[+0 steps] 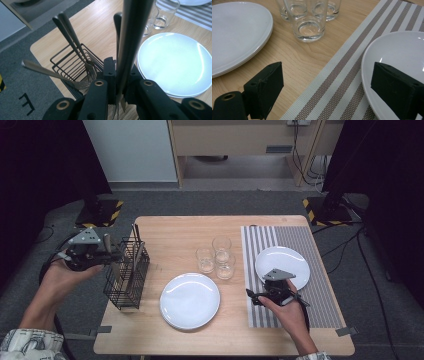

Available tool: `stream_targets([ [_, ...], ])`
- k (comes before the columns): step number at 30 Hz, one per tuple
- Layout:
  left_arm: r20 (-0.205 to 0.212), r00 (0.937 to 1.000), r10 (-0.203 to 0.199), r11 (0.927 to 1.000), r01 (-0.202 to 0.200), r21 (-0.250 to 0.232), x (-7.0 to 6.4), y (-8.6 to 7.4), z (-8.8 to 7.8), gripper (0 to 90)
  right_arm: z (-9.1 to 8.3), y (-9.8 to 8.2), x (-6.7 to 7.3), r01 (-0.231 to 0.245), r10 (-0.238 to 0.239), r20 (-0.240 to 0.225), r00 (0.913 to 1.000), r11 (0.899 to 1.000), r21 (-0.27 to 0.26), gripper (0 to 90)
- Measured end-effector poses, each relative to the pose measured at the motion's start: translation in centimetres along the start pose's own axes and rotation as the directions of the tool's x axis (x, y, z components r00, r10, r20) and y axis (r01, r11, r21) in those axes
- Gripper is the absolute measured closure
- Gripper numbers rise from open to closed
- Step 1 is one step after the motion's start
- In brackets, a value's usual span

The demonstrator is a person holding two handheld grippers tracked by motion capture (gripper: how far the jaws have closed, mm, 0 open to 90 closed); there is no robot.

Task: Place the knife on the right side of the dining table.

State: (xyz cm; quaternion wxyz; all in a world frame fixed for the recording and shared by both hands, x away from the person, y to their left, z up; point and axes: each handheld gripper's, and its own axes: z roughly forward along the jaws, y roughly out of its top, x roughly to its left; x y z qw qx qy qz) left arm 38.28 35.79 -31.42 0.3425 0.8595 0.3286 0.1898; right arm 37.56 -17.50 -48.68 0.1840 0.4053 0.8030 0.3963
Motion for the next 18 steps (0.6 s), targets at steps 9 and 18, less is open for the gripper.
stream_targets([
  [9,0.006,0.9992,0.041,0.9989,-0.041,-0.024,-1.1,1.9,-1.7,82.2,-0.2,0.0,-0.2,-0.001,0.001,0.005,1.0000,1.000,-0.006,11.2],
  [18,0.019,0.9979,0.062,0.9964,-0.061,-0.059,-1.9,2.9,-2.9,82.2,-0.2,0.0,-0.2,0.000,0.000,0.007,1.0000,1.000,-0.008,11.2],
])
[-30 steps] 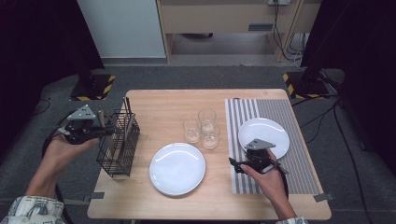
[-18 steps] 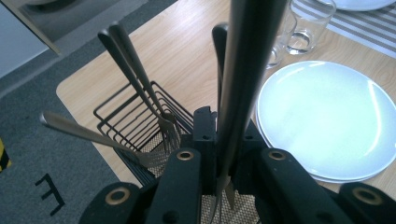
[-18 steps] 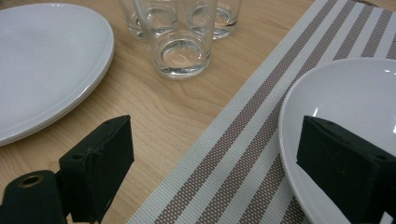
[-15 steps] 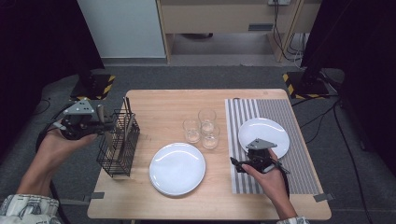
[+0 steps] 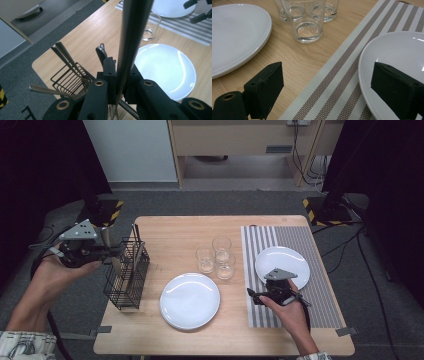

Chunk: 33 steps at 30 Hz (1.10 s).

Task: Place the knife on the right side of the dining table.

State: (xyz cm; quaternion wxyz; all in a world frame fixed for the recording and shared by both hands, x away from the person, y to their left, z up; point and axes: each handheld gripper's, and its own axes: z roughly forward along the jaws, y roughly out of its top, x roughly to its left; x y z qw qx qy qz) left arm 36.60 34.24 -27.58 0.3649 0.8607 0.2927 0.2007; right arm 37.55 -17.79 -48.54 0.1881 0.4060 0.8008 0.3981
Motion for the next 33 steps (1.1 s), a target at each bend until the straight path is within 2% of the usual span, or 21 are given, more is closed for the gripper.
stream_targets([
  [6,0.010,0.9999,0.013,0.9996,-0.013,-0.024,-0.7,0.6,0.1,82.2,0.0,0.0,0.0,-0.002,0.002,0.001,1.0000,1.000,0.000,11.1],
  [13,0.043,0.9986,0.032,0.9973,-0.029,-0.068,-1.9,1.8,0.5,82.2,0.0,0.0,0.0,-0.002,0.002,0.003,1.0000,1.000,-0.002,11.2],
  [19,0.083,0.9950,0.055,0.9957,-0.049,-0.079,-3.1,2.6,1.7,82.2,-0.1,0.0,-0.1,-0.006,0.006,0.002,1.0000,1.000,-0.002,11.2],
  [33,0.128,0.9906,0.047,0.9958,-0.037,-0.083,-4.2,2.3,4.9,82.2,-0.2,0.0,-0.2,-0.003,0.003,0.004,1.0000,1.000,-0.003,11.3],
])
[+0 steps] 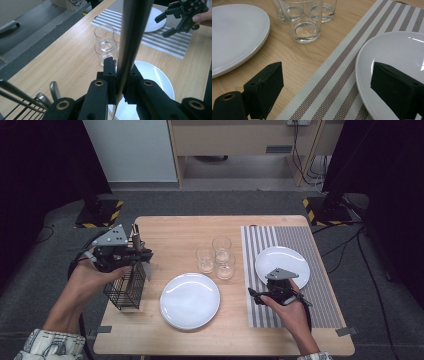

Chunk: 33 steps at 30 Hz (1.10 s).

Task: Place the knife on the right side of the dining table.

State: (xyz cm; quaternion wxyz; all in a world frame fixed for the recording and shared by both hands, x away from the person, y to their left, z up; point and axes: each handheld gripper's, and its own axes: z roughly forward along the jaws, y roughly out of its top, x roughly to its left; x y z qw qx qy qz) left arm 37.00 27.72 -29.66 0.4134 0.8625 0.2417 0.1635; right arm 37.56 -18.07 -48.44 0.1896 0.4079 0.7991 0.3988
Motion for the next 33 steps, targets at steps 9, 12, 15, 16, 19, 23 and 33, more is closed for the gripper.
stream_targets([
  [9,0.019,0.9998,-0.009,0.9999,0.009,0.008,0.0,-0.9,1.6,82.2,0.0,0.0,0.1,0.000,0.000,-0.002,1.0000,1.000,0.001,11.3],
  [12,0.023,0.9996,-0.014,0.9998,0.014,0.011,0.1,-1.1,1.9,82.2,0.0,0.0,0.0,0.001,-0.001,-0.001,1.0000,1.000,0.000,11.4],
  [15,0.026,0.9996,-0.014,0.9998,0.013,0.012,0.0,-1.4,2.3,82.2,0.0,0.0,0.0,0.002,-0.002,-0.001,1.0000,1.000,0.004,11.4],
  [16,0.028,0.9995,-0.012,0.9999,0.012,0.012,-0.1,-1.4,2.4,82.2,0.1,0.0,0.0,0.004,-0.004,-0.001,1.0000,1.000,0.004,11.5],
  [19,0.033,0.9994,-0.012,0.9999,0.012,0.007,-0.2,-1.6,2.8,82.2,0.1,-0.1,0.1,0.005,-0.005,-0.002,1.0000,1.000,0.007,11.8],
  [23,0.039,0.9992,-0.011,0.9998,0.011,0.014,-0.4,-1.9,3.5,82.2,0.2,-0.1,0.1,0.012,-0.012,-0.001,0.9999,1.000,0.007,11.8],
  [33,0.050,0.9985,-0.019,0.9994,0.018,0.028,-0.8,-2.5,4.8,82.2,0.3,-0.1,0.3,0.012,-0.012,-0.005,0.9999,1.000,0.012,12.1],
])
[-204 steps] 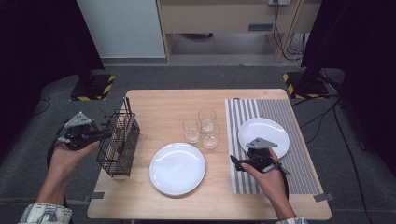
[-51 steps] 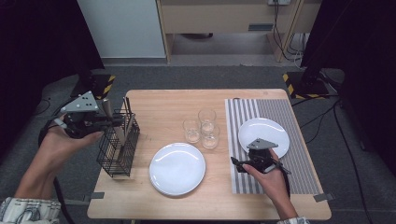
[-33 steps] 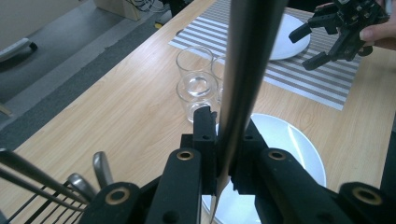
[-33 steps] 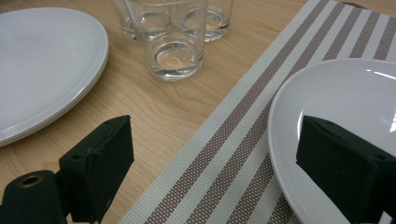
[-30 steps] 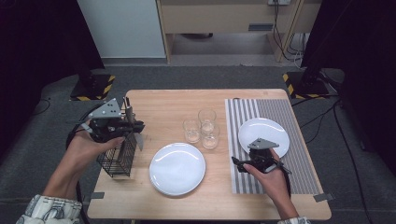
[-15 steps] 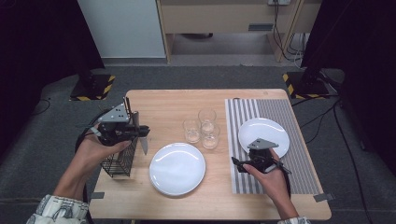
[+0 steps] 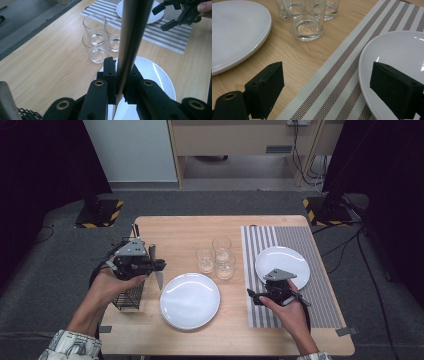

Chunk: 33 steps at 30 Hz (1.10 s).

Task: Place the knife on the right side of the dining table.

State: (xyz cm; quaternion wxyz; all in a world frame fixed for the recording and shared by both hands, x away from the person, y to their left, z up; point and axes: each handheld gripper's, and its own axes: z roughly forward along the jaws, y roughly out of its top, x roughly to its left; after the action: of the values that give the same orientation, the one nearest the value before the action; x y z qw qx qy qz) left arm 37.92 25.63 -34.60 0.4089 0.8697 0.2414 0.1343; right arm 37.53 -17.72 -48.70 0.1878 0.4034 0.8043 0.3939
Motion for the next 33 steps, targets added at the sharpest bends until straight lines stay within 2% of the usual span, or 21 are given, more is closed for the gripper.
stream_targets([
  [15,0.019,0.9998,0.003,0.9998,-0.003,0.022,-0.4,-0.8,1.7,82.2,-0.1,0.0,-0.1,0.002,-0.002,-0.001,1.0000,1.000,-0.002,12.8],
  [33,0.056,0.9983,0.017,0.9993,-0.019,0.033,-1.4,-0.6,4.3,82.2,-0.1,0.0,-0.2,0.001,-0.001,-0.013,0.9999,1.000,0.000,15.0],
])
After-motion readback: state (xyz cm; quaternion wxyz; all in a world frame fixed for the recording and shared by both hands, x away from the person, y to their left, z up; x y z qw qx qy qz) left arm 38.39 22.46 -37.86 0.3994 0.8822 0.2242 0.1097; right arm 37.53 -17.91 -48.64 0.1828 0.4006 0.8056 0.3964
